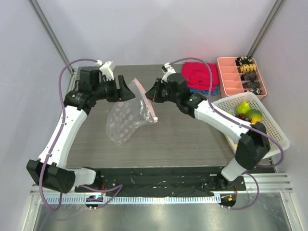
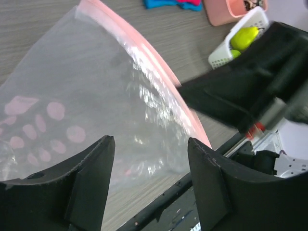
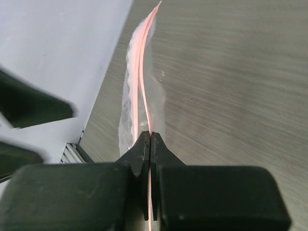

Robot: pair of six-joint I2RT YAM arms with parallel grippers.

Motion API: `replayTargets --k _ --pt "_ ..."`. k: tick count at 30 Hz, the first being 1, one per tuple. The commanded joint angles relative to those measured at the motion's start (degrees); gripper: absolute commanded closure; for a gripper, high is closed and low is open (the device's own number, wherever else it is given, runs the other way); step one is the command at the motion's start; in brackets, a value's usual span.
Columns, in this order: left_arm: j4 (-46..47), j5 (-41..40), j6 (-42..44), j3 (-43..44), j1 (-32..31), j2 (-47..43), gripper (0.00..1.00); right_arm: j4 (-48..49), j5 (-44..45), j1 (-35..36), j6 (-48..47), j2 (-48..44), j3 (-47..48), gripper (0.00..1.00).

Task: Place the food in the zip-top bag and seal the zipper
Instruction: Pick up the zipper food storage bag at the center of the board, then open the zipper of the food storage bag.

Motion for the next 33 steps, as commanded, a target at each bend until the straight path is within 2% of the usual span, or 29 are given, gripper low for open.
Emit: replayTargets --k 1,5,12,19,23,33 --pt "3.62 -3.01 -6.27 4.47 -3.19 2.24 0.40 -2.34 10.97 2.98 -6.58 -6.24 2.97 0.99" --pt "7.75 -0.99 -13.65 4.30 -3.99 2.68 0.44 -2.35 11.06 4.47 -6.93 -8.18 2.79 0.99" --pt "12.06 -3.44 -18.93 3.86 -6.36 1.19 0.43 -3.05 16.58 7.20 -8.68 -8.44 2.79 0.99" --pt "5.66 -15.30 -17.10 5.26 -9.88 2.24 0.37 -2.61 20.89 10.53 -10.53 -7.21 4.81 0.99" --pt "3.10 -16.98 -15.86 7.72 -10.23 3.56 0.35 -1.91 21.95 12.12 -11.67 -6.77 6.04 0.99" --pt "-2.79 -18.48 -11.73 9.48 -10.67 6.20 0.41 -0.76 25.29 14.76 -14.75 -6.33 7.44 0.99"
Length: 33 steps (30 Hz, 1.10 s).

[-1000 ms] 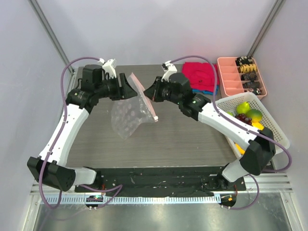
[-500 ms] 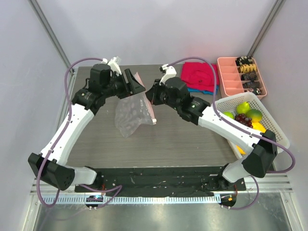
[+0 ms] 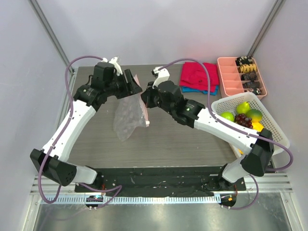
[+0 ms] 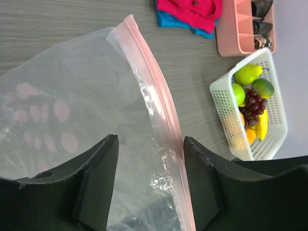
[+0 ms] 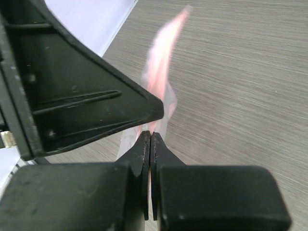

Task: Place the food in the zip-top bag and seal the zipper
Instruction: Open the zipper of the food storage bag.

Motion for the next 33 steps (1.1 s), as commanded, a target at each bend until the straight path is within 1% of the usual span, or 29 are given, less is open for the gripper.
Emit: replayTargets --k 1,5,6,9,14,15,16,17,19,21,22,23,25,26,29,31,33 --pt "-3.71 -1.89 3.09 2.95 -0.29 1.17 0.41 3.11 4.18 1.25 -2.95 0.09 3.71 0.99" --pt "-6.26 -5.31 5.98 4.01 -0.20 -0.31 0.42 1.52 9.80 1.87 -6.37 0.62 4.85 0.99" --pt "-7.22 -5.49 6.51 3.92 -0.20 -0.67 0.42 1.17 12.25 1.96 -7.25 0.62 4.85 0.99" --pt "-8.80 -6.01 8.53 2.78 -0.20 -2.16 0.44 0.64 14.90 1.87 -8.40 -0.08 3.80 0.99" --pt "-12.59 -9.00 11.52 1.90 0.68 -2.43 0.50 0.82 14.91 1.87 -9.28 -1.05 3.27 0.99" --pt "-12.76 -9.27 12.14 1.72 0.85 -2.60 0.52 1.17 14.47 1.87 -9.45 -1.31 3.27 0.99" --pt "-13.29 -9.27 12.40 1.46 1.11 -2.60 0.57 1.43 13.77 1.78 -9.80 -1.83 3.10 0.99" --pt "-13.64 -9.53 12.49 1.46 1.29 -2.69 0.59 1.69 13.68 1.87 -10.07 -2.19 3.01 0.99" --pt "-13.82 -9.62 12.49 0.93 1.99 -3.13 0.60 1.87 13.07 1.78 -10.42 -2.98 2.83 0.99" --pt "-12.68 -9.19 12.32 0.58 2.17 -3.66 0.60 2.57 10.44 1.78 -10.07 -3.77 2.31 0.99" --pt "-11.72 -6.83 11.88 0.23 2.26 -3.83 0.57 3.10 8.69 1.78 -9.64 -4.03 1.35 0.99" --pt "-8.75 -5.07 11.44 0.05 2.26 -4.10 0.56 3.97 4.93 1.70 -8.24 -4.99 0.64 0.99" --pt "-5.75 -2.43 9.87 -0.65 2.26 -4.62 0.52 6.35 1.56 1.78 -6.74 -5.53 -0.59 0.99" --pt "-4.52 1.15 8.73 -0.56 2.26 -4.71 0.51 6.62 -0.97 1.78 -5.69 -5.36 -0.51 0.99" --pt "-1.34 5.83 6.35 0.14 2.26 -4.63 0.48 6.09 -1.79 1.70 -5.06 -4.48 1.51 0.99" --pt "0.24 7.16 5.47 0.58 2.17 -4.71 0.46 5.39 -1.79 1.78 -5.23 -3.78 2.91 0.99" --pt "-0.19 7.08 4.94 1.45 2.00 -4.10 0.46 5.13 -2.14 1.78 -4.80 -3.42 3.45 0.99"
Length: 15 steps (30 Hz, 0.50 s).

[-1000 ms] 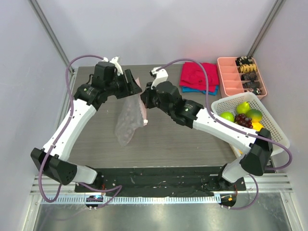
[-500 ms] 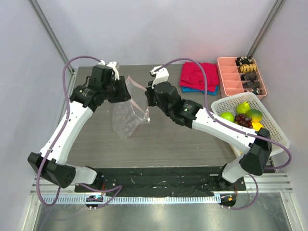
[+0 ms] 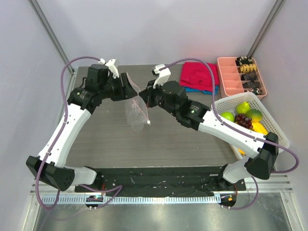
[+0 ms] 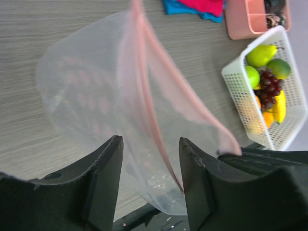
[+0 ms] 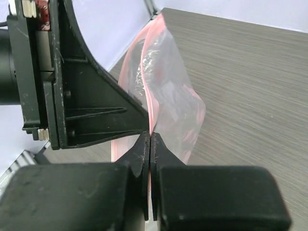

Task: Place the food in the zip-top bag and seal the zipper
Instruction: Open the zipper of the food storage bag.

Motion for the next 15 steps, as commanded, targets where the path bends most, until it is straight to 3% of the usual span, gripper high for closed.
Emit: replayTargets --k 1,6,10,15 --pt "4.22 4.39 -2.52 2.35 -0.30 -0.71 0.46 2.85 -2.40 0.03 1.98 -0.21 3.73 0.99" --pt "-2.27 -1.40 -1.38 5.25 -0.48 2.45 0.49 0.75 0.92 0.73 2.69 0.93 6.10 0.99" --pt "-5.36 -3.17 2.91 5.17 -0.39 0.53 0.50 -3.30 12.33 1.09 0.41 2.43 8.65 0.99" --pt "-12.21 -7.65 7.14 7.19 0.31 -0.36 0.49 -4.97 17.19 1.09 -1.36 1.64 6.73 0.99"
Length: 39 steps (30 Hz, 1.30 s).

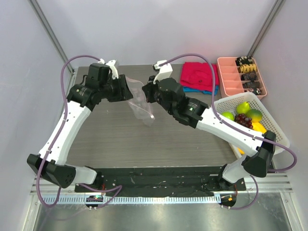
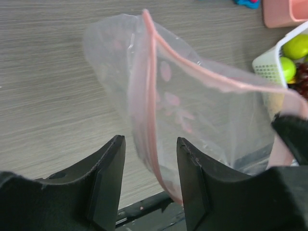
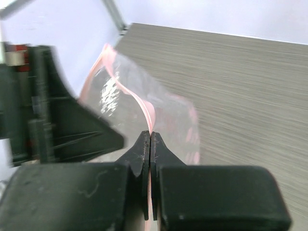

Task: Place the food in the zip-top bag and seal the zipper
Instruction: Open the zipper of the food storage bag.

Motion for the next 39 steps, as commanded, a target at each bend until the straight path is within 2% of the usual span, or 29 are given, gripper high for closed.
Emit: replayTargets --k 1,5,8,9,11,14,17,18,21,22,23,28,29,31,32,35,37,39 --pt "-5.97 -5.75 5.35 3.10 0.77 -2.48 0.49 -0.88 7.86 0.21 -1.84 -0.98 -0.07 0.99" --pt "-7.20 -7.34 7.11 2.22 2.09 -2.66 0.50 -1.41 11.89 0.13 -3.77 -1.86 -1.22 0.99" --pt "-8.51 -4.64 7.65 2.83 4.02 -1.34 0.64 -2.02 12.09 -0.40 -3.95 -2.91 -2.10 0.99" --pt "-9.04 -3.66 7.73 2.92 5.42 -0.99 0.80 -2.29 12.17 -0.92 -4.21 -3.27 -2.71 0.99" --pt "-9.49 -1.73 8.26 3.88 7.09 -0.02 0.91 -3.07 11.91 -2.76 -4.04 -3.97 -3.77 0.99" --pt "-9.75 4.23 9.48 5.64 10.34 0.68 1.00 -6.40 8.58 -6.28 -1.67 -4.76 -5.88 0.99" --pt "-10.36 9.25 12.47 10.89 10.53 2.61 1.00 -7.30 -3.00 -11.81 1.23 -6.52 -8.86 0.99" --pt "-10.89 12.75 13.17 12.40 9.75 3.23 1.00 -6.52 -12.00 -14.18 1.93 -7.92 -10.78 0.99" --pt "-13.70 13.40 13.45 15.93 3.60 6.04 1.00 -4.49 -25.57 -15.34 0.80 -8.89 -11.86 0.98" --pt "-13.71 13.57 12.92 15.15 1.32 6.57 1.00 -3.96 -27.28 -15.34 0.36 -8.98 -11.77 0.94" --pt "-13.10 13.58 12.31 14.36 0.69 7.36 1.00 -3.96 -28.42 -15.25 -0.51 -9.16 -11.25 0.85" --pt "-10.28 15.95 9.31 12.41 0.25 10.35 1.00 -5.53 -33.96 -18.23 -6.04 -12.14 -10.89 0.66" --pt "-9.49 16.21 9.23 12.68 0.25 10.79 1.00 -6.24 -34.41 -18.68 -7.02 -12.84 -10.80 0.53" --pt "-8.44 16.73 8.35 13.21 0.25 11.67 1.00 -9.12 -35.55 -19.90 -10.08 -14.60 -10.37 0.41" --pt "-7.82 16.83 8.00 13.30 0.25 11.85 1.00 -10.19 -36.16 -20.61 -11.23 -15.22 -9.58 0.28" --pt "-7.12 17.18 6.77 13.82 0.25 13.25 1.00 -15.19 -38.01 -23.85 -15.01 -16.89 -7.21 0.19" --pt "-6.59 17.79 6.15 13.39 0.25 13.86 1.00 -21.23 -38.98 -26.92 -17.21 -17.25 -5.71 0.16" --pt "-6.32 17.97 5.98 13.38 0.16 14.31 1.00 -28.78 -42.04 -33.86 -21.94 -17.25 -3.69 0.11"
